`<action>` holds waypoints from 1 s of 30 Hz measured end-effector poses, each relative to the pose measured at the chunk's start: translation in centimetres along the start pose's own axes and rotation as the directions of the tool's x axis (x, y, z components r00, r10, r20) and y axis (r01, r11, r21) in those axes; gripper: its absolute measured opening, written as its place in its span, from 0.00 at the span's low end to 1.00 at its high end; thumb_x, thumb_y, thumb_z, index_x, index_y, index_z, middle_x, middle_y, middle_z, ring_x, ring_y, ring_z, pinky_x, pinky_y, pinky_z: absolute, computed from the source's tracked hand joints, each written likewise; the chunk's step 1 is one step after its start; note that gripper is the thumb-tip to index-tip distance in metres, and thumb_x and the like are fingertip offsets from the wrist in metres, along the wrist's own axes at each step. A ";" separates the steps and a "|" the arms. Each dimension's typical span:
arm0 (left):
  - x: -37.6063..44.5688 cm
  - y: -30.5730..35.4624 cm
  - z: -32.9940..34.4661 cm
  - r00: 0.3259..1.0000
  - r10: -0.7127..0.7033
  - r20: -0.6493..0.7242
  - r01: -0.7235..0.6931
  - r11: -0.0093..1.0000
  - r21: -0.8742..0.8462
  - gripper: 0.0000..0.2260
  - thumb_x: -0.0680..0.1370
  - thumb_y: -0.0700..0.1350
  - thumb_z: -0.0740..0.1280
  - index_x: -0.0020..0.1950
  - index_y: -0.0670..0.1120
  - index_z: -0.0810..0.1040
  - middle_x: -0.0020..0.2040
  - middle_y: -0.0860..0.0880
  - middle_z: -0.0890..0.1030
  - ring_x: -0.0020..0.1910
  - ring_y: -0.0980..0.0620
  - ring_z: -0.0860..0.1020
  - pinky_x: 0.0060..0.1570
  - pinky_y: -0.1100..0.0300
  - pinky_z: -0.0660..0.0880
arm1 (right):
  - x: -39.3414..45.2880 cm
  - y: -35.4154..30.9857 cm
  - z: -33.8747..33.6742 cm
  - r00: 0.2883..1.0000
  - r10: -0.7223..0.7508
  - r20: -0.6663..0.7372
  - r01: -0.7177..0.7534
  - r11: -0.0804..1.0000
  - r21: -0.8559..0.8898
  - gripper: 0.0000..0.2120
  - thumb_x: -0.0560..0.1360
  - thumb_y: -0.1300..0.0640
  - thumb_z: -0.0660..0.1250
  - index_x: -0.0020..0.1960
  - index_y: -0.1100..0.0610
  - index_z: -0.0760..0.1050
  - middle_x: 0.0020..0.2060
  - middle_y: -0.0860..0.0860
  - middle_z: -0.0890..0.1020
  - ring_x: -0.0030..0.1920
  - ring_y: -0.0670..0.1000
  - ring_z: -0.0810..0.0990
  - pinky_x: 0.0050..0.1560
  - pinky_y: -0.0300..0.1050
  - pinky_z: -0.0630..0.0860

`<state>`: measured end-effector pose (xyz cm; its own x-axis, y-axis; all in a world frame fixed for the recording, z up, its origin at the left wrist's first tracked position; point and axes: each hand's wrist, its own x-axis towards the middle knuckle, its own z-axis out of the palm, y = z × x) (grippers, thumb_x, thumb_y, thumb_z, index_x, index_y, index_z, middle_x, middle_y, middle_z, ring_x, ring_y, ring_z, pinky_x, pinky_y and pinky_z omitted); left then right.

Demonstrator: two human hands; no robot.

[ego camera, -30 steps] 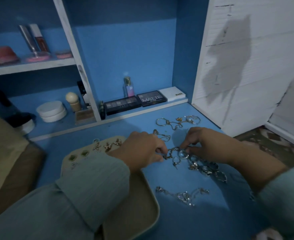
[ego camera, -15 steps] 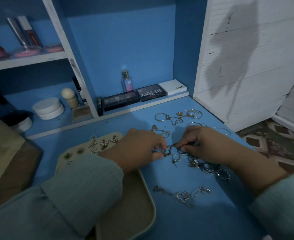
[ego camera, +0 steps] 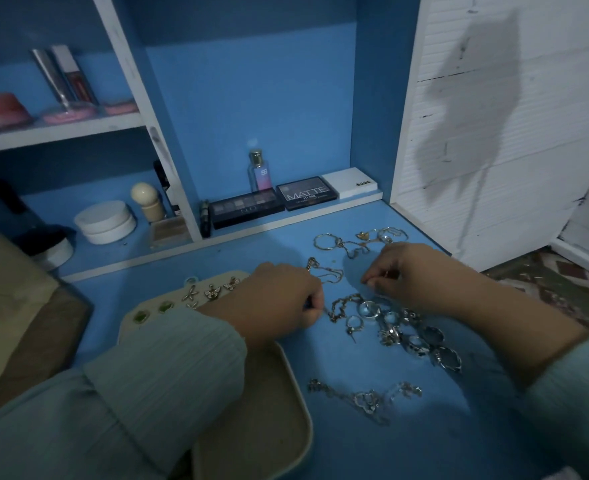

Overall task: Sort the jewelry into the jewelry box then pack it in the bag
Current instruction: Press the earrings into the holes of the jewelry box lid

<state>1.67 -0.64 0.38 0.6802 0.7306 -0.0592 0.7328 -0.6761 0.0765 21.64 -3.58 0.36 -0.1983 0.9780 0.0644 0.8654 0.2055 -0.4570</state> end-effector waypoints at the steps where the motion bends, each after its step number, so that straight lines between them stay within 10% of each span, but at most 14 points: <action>1: 0.0 -0.1 -0.1 1.000 -0.015 0.005 0.015 1.000 -0.024 0.04 0.76 0.46 0.63 0.46 0.52 0.77 0.45 0.58 0.78 0.46 0.60 0.75 0.48 0.65 0.65 | 0.6 -0.2 -0.5 1.000 0.015 0.015 -0.014 0.999 -0.046 0.09 0.76 0.57 0.64 0.54 0.53 0.81 0.41 0.37 0.75 0.47 0.44 0.76 0.43 0.29 0.67; 8: 0.1 -0.3 -0.2 0.992 -0.120 0.028 0.123 0.981 -0.148 0.03 0.76 0.42 0.63 0.44 0.50 0.74 0.43 0.54 0.77 0.44 0.55 0.74 0.43 0.64 0.68 | 5.5 -0.9 0.5 0.998 0.045 0.050 -0.035 0.983 -0.179 0.14 0.77 0.58 0.61 0.62 0.52 0.76 0.61 0.52 0.75 0.61 0.53 0.73 0.60 0.43 0.68; 22: -0.1 -0.4 -0.1 0.978 -0.201 0.048 0.207 0.961 -0.182 0.06 0.76 0.42 0.61 0.48 0.44 0.77 0.47 0.46 0.80 0.47 0.49 0.77 0.51 0.53 0.75 | 7.6 -1.6 2.4 0.998 0.004 0.061 0.017 0.939 -0.343 0.10 0.76 0.60 0.61 0.54 0.57 0.77 0.56 0.55 0.74 0.57 0.55 0.72 0.53 0.45 0.70; 30: -0.8 -0.2 -1.0 0.978 -0.204 -0.044 0.184 0.942 -0.281 0.05 0.76 0.41 0.62 0.49 0.46 0.77 0.49 0.49 0.81 0.49 0.52 0.78 0.52 0.57 0.73 | 6.6 -2.5 2.3 0.997 -0.067 -0.049 0.063 0.994 -0.085 0.01 0.74 0.60 0.62 0.44 0.56 0.72 0.46 0.55 0.77 0.44 0.52 0.73 0.44 0.42 0.69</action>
<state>0.94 -0.99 1.38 0.5151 0.8566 -0.0301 0.8109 -0.4756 0.3410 17.12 2.31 -0.15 -0.2330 0.9626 0.1382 0.8872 0.2686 -0.3751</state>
